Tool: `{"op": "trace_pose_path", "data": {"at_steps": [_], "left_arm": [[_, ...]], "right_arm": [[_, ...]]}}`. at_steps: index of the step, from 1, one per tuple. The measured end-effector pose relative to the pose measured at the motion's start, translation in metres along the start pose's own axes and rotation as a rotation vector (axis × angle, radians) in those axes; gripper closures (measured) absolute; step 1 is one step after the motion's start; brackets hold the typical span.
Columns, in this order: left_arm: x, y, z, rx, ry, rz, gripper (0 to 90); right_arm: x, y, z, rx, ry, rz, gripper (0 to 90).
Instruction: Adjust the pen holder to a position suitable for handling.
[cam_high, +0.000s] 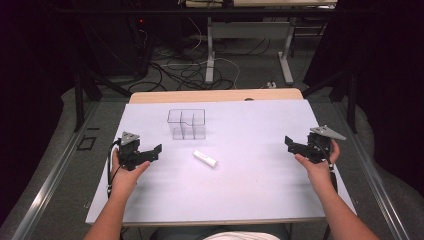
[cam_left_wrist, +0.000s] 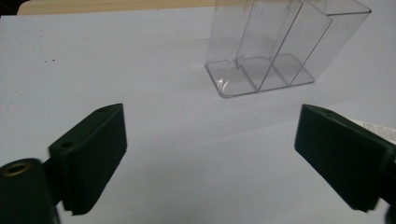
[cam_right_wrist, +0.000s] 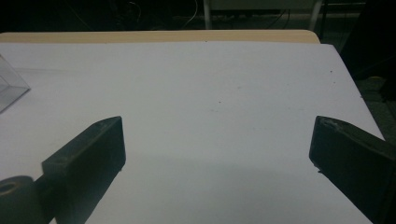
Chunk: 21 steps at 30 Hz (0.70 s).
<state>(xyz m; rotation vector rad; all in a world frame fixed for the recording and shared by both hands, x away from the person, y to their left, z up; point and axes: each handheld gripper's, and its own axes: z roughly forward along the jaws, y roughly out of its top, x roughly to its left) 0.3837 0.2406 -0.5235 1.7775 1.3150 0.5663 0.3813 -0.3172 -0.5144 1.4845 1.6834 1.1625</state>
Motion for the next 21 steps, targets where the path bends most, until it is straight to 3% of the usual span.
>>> {"op": "trace_pose_path", "data": {"at_steps": [5, 16, 21], "left_arm": [[-0.004, 0.003, 0.001, 0.009, -0.019, 0.003, 15.1], [-0.012, 0.019, 0.006, -0.040, -0.024, -0.015, 18.9], [-0.018, 0.036, 0.009, -0.049, -0.013, 0.015, 23.1]], "right_arm": [[0.004, -0.001, -0.002, -0.001, -0.007, -0.029, 4.6], [0.012, -0.005, -0.001, -0.003, 0.000, -0.060, 10.7], [0.015, -0.005, 0.000, 0.009, 0.004, -0.076, 12.8]]}}
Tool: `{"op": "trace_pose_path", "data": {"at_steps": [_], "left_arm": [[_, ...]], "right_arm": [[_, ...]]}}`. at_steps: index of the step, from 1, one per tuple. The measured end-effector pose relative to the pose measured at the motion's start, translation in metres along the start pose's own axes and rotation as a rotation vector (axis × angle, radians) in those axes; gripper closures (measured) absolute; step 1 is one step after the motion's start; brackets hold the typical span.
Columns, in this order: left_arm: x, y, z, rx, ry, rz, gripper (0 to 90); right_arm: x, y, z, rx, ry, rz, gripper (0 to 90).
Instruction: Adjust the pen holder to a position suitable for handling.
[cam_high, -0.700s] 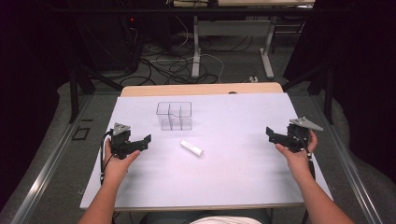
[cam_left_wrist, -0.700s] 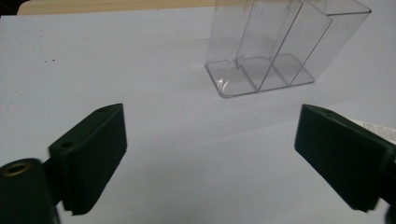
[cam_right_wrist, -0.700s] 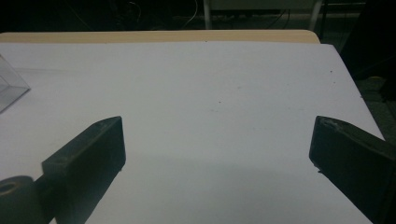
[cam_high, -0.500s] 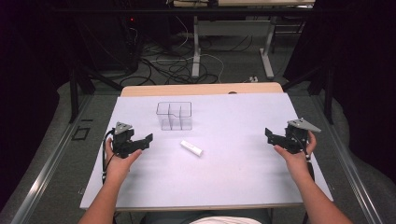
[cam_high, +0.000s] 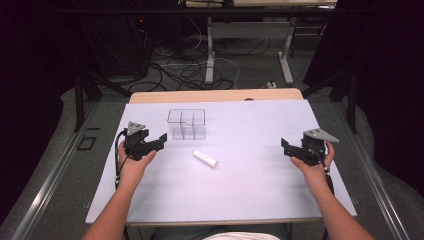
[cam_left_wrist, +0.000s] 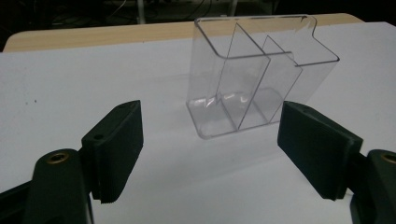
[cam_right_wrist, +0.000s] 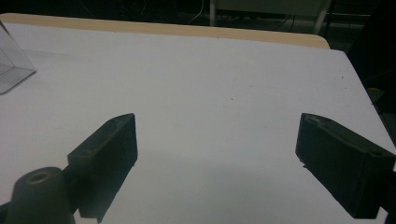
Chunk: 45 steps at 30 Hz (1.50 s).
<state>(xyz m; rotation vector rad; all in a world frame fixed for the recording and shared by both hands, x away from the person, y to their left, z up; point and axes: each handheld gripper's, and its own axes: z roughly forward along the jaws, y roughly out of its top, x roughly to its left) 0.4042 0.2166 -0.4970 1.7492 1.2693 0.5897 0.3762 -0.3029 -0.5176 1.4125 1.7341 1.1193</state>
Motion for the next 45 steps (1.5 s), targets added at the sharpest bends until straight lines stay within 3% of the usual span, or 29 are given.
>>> {"op": "trace_pose_path", "data": {"at_steps": [9, 14, 21, 25, 26, 28, 31, 37, 45], "left_arm": [[0.001, 0.040, 0.008, -0.037, 0.011, -0.015, 34.2], [0.005, 0.058, 0.015, -0.028, 0.014, -0.039, 44.9], [0.005, 0.075, 0.033, 0.007, 0.053, 0.000, 50.7], [0.007, 0.077, 0.041, 0.035, 0.079, -0.009, 53.4], [0.007, 0.077, 0.041, 0.035, 0.079, -0.009, 54.5], [0.010, 0.076, 0.048, 0.080, 0.093, -0.033, 57.4], [0.010, 0.075, 0.052, 0.093, 0.090, -0.055, 60.8], [0.009, 0.069, 0.065, 0.181, 0.112, -0.059, 68.6], [0.004, 0.067, 0.070, 0.213, 0.112, -0.040, 78.7]], "right_arm": [[0.003, -0.001, 0.000, 0.011, 0.025, -0.009, 14.6], [0.003, -0.002, 0.000, 0.007, 0.042, -0.016, 14.6], [0.002, -0.003, 0.000, 0.002, 0.049, -0.014, 14.6], [0.002, -0.004, -0.001, 0.032, 0.047, -0.015, 14.7], [0.002, -0.004, -0.001, 0.032, 0.047, -0.015, 14.7], [0.001, -0.005, 0.002, 0.012, 0.050, -0.015, 14.8], [0.001, -0.006, 0.003, 0.014, 0.055, -0.011, 14.8], [0.001, -0.006, 0.003, 0.020, 0.059, -0.001, 14.9], [0.000, -0.007, 0.004, 0.029, 0.061, 0.006, 14.9]]}}
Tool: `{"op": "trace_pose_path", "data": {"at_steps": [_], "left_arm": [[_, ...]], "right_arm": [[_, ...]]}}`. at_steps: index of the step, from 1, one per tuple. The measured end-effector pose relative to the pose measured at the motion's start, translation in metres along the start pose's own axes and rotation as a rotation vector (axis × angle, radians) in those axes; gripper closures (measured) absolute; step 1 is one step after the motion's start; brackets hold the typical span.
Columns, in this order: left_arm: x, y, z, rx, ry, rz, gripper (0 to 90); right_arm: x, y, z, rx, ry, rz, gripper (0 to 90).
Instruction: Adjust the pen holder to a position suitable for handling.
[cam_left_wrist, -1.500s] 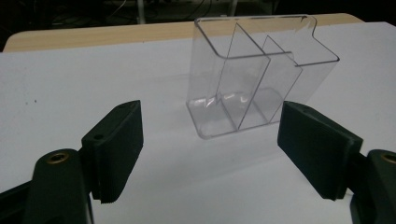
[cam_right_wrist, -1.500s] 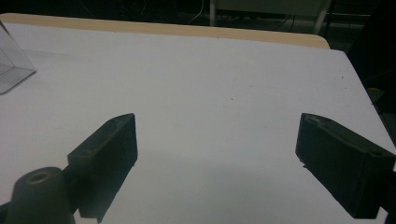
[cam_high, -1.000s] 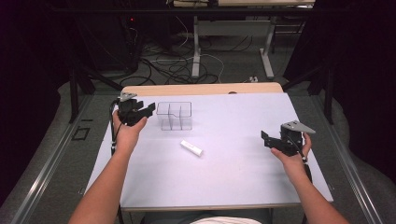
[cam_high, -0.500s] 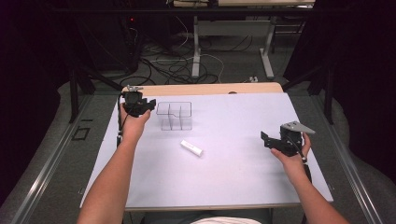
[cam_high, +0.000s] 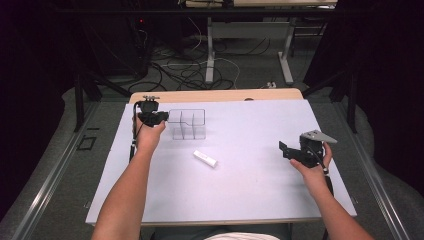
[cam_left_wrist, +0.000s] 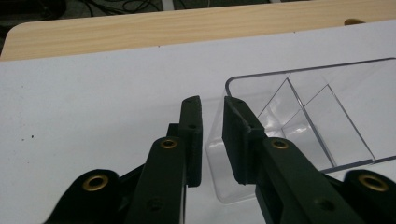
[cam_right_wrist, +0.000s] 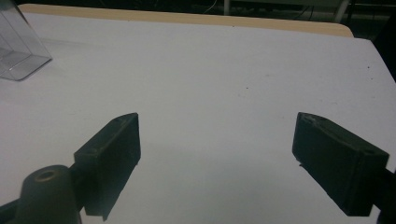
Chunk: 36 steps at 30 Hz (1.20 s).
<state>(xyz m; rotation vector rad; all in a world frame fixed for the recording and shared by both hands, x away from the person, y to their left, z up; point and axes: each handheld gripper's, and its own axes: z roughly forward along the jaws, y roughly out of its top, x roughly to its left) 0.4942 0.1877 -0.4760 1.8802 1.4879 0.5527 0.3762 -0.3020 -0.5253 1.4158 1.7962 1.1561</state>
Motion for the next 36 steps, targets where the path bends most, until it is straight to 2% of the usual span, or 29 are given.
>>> {"op": "trace_pose_path", "data": {"at_steps": [4, 10, 12, 21, 31, 36], "left_arm": [[-0.002, -0.001, 0.003, 0.025, 0.003, 0.016, 83.0], [-0.004, -0.002, 0.003, 0.021, -0.008, 0.027, 89.8], [-0.004, -0.002, 0.003, 0.023, 0.000, 0.035, 90.0], [-0.005, -0.004, 0.003, 0.015, -0.016, 0.026, 90.0], [-0.019, -0.006, 0.004, 0.006, -0.043, 0.057, 90.0], [-0.026, -0.007, 0.004, -0.001, -0.056, 0.053, 90.0]], "right_arm": [[0.000, 0.000, 0.001, 0.003, 0.001, 0.006, 14.9], [0.001, -0.001, 0.003, 0.004, 0.009, -0.004, 14.9], [0.001, -0.001, 0.003, 0.003, 0.009, -0.004, 14.9], [0.000, -0.001, 0.003, 0.005, 0.009, 0.001, 15.0], [0.000, -0.002, 0.004, 0.013, 0.009, 0.016, 15.0], [-0.001, -0.002, 0.004, 0.014, 0.007, 0.013, 15.0]]}}
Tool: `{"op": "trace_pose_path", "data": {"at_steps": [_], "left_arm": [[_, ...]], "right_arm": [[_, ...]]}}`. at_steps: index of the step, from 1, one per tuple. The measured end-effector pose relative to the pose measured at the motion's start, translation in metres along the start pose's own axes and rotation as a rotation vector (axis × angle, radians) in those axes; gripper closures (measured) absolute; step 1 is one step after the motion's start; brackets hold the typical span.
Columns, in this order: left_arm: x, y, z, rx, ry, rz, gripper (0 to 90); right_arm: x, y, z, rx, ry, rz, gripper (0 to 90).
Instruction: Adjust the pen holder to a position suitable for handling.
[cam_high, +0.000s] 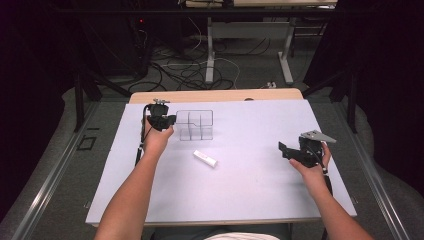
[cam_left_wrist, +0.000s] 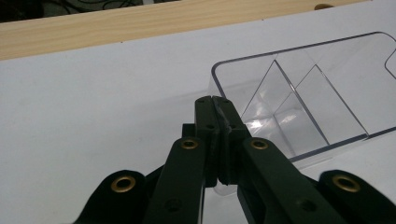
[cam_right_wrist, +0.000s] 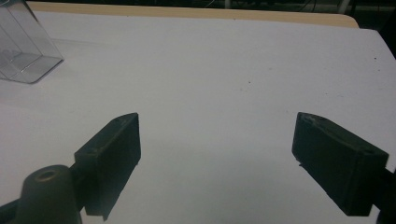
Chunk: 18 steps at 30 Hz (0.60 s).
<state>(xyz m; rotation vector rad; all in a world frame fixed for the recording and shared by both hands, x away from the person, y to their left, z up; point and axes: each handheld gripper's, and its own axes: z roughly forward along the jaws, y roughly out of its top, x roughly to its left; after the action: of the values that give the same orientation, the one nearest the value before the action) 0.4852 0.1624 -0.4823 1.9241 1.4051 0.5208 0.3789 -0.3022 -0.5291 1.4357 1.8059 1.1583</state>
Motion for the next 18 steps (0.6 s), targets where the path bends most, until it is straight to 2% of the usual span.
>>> {"op": "trace_pose_path", "data": {"at_steps": [8, 9, 14, 18], "left_arm": [[-0.010, -0.001, 0.001, -0.011, -0.011, 0.007, 90.0], [-0.012, -0.002, 0.001, -0.007, -0.018, -0.005, 90.0], [-0.019, -0.002, 0.002, -0.015, -0.025, 0.012, 90.0], [-0.025, -0.002, 0.004, -0.024, -0.035, 0.008, 90.0]], "right_arm": [[0.001, 0.000, 0.001, 0.007, 0.000, 0.000, 15.1], [0.001, 0.000, 0.001, 0.007, 0.000, 0.000, 15.1], [0.001, -0.001, 0.001, 0.007, 0.004, 0.005, 15.1], [0.000, -0.001, 0.002, 0.009, 0.002, 0.001, 15.1]]}}
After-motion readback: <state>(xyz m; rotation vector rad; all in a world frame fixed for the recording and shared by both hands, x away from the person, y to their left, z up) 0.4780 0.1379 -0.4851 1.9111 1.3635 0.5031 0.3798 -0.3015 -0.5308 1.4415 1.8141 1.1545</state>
